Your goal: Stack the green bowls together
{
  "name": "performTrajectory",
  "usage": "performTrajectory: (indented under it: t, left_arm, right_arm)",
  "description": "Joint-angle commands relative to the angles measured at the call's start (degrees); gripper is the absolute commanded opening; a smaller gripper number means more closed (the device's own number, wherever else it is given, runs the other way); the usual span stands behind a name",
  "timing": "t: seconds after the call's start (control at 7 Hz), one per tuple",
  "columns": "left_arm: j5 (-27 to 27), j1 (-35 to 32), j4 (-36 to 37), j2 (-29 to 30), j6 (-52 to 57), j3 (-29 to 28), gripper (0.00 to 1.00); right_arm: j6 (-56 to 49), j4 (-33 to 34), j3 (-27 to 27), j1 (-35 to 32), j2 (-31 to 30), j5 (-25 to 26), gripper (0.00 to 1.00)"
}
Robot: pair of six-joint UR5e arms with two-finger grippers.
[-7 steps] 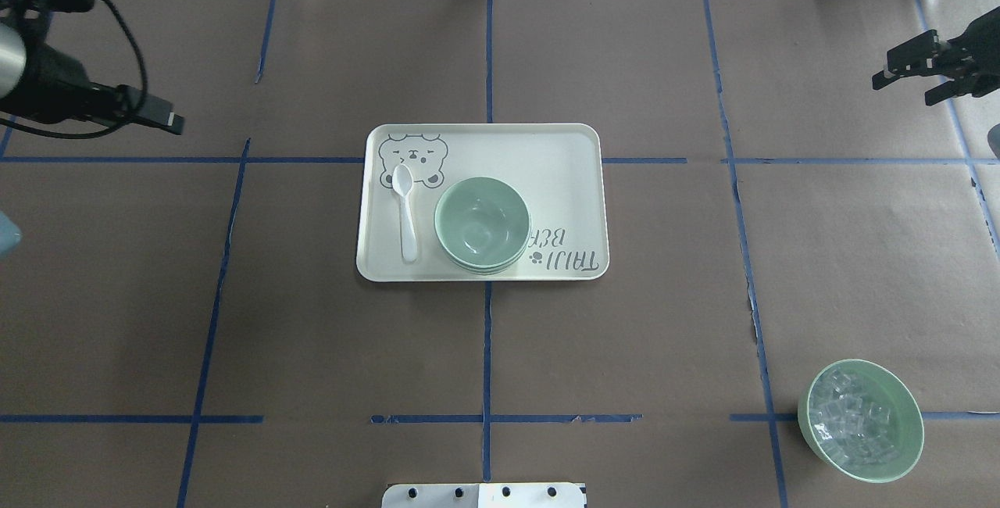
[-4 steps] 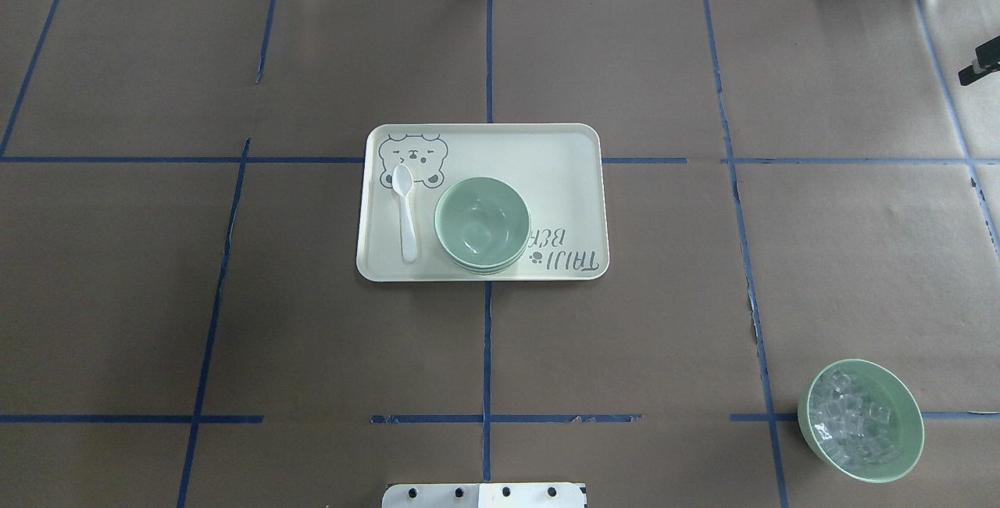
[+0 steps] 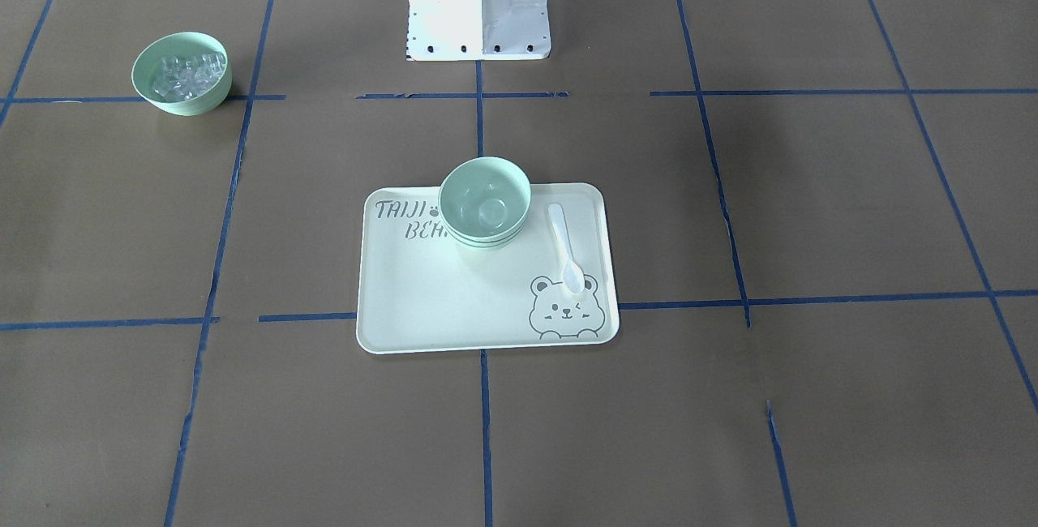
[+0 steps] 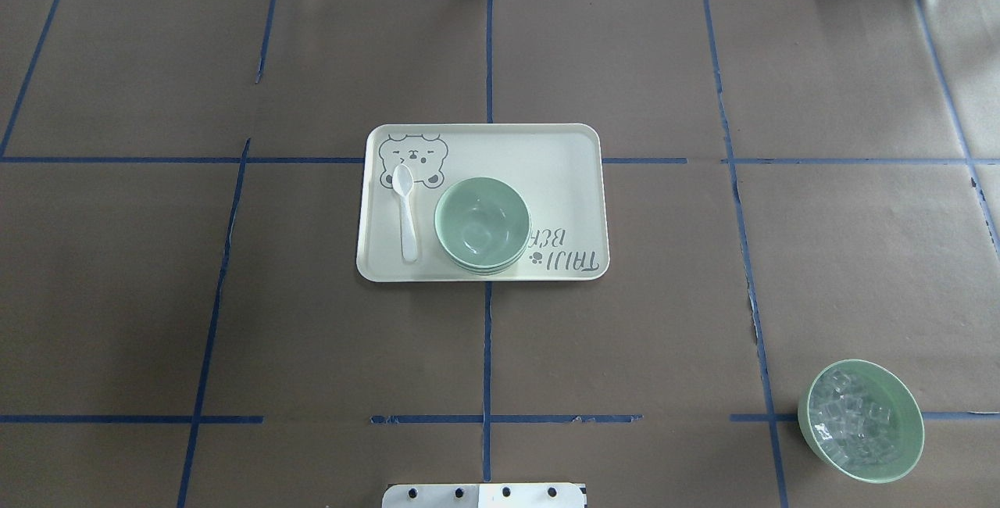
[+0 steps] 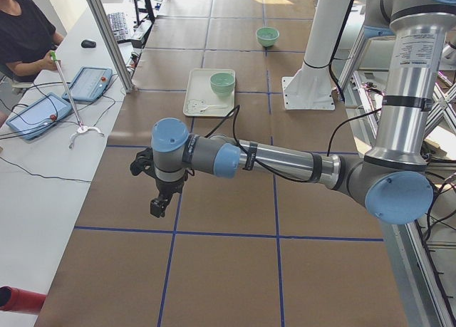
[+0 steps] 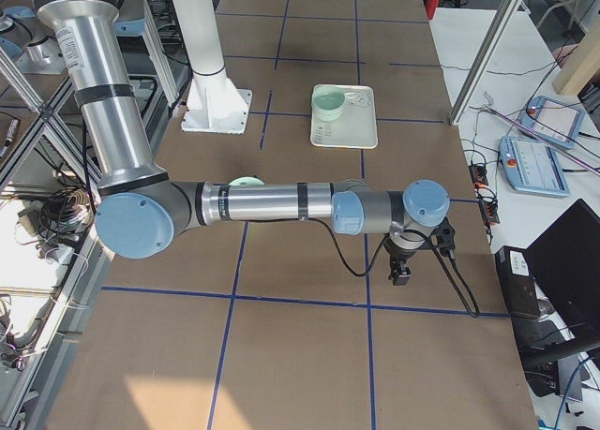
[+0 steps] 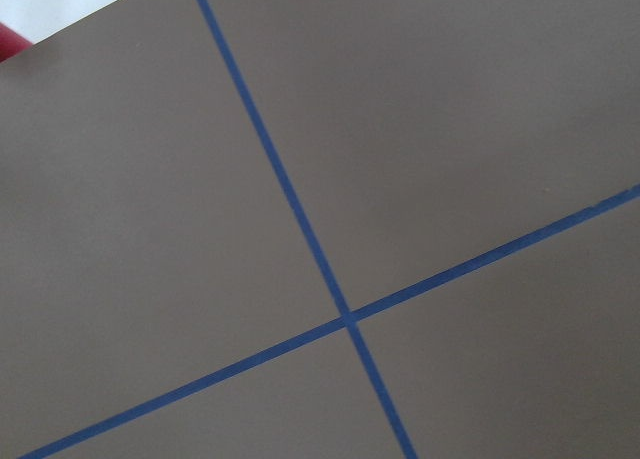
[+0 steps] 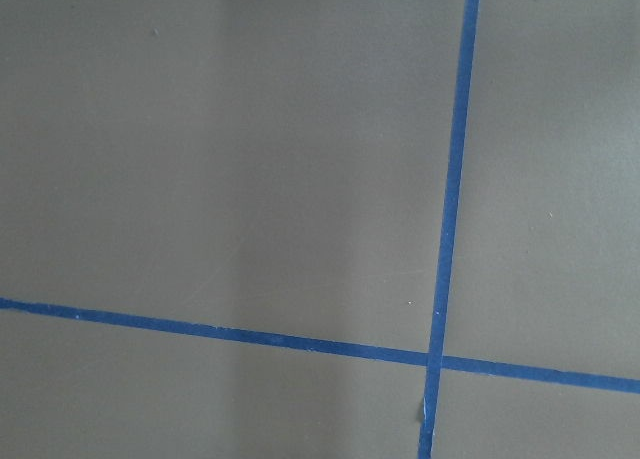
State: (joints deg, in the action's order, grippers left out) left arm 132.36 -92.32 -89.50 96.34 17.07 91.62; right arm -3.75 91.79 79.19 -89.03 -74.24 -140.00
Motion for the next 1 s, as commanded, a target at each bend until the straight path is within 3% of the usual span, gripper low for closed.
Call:
performTrajectory:
  t: [0.0,0.29,0.43,0.57,0.86]
  left_arm:
    - [4.4,-0.2,7.6,1.7,-6.1,-0.2,1.0]
    - [4.5,0.2,7.1,0.0,-8.0,-0.6,1.0]
    - [4.4,1.6,6.5,-1.6,-7.7,-0.7,1.0]
    - [4.2,5.8,4.8,-1.8,-8.0,-0.8,1.0]
    - [4.7,6.4,4.9,-2.9,-8.4,-0.3,1.0]
  right_arm:
    - [-2.1,4.6,3.1,1.6,0.0,0.6,1.0]
    - [-2.1,13.7,7.5,3.1,0.4,2.2,1.0]
    - [-2.1,13.9,9.2,3.0,0.0,4.7,1.0]
    - [-2.1,13.8,9.2,3.0,-0.1,4.5,1.0]
    - [-2.0,13.7,9.3,3.0,-0.3,4.0,1.0]
